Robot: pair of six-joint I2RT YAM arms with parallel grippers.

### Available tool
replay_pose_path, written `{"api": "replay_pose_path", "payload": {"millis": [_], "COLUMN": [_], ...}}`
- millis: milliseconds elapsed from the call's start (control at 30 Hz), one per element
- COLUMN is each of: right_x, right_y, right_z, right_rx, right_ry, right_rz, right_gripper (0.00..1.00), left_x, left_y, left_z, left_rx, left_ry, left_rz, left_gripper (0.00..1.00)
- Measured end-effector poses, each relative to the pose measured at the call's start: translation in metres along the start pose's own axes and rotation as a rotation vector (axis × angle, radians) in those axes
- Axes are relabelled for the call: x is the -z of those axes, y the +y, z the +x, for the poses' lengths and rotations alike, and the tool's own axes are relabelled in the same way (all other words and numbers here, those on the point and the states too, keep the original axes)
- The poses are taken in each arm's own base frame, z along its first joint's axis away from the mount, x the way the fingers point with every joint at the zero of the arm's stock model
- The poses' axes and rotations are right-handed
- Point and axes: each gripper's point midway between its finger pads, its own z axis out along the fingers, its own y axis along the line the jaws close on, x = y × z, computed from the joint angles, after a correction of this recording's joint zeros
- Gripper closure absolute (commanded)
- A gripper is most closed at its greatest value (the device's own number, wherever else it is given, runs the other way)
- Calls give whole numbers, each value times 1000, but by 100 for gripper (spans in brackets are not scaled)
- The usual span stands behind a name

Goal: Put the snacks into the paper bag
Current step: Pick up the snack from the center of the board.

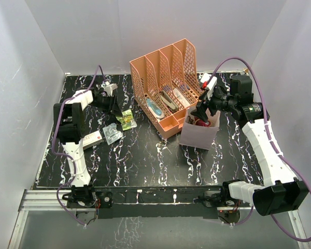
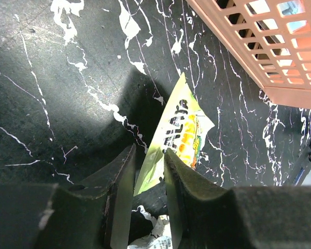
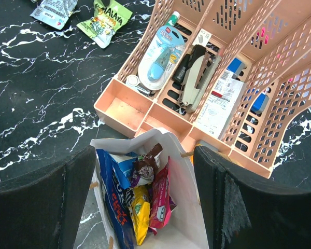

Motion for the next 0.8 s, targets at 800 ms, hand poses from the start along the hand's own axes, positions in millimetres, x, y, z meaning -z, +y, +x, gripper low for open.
{"api": "replay_pose_path", "payload": {"millis": [800], "right_x": [0], "right_y": [0], "right_z": [0], "right_rx": [1], "right_ry": [-1], "right_rz": [-1], "right_gripper": [21], "left_x": [-17], "left_y": [-7], "left_z": [19], "left_rx": [91], "left_ry": [45], "left_rz": [124], "left_gripper": [85]}}
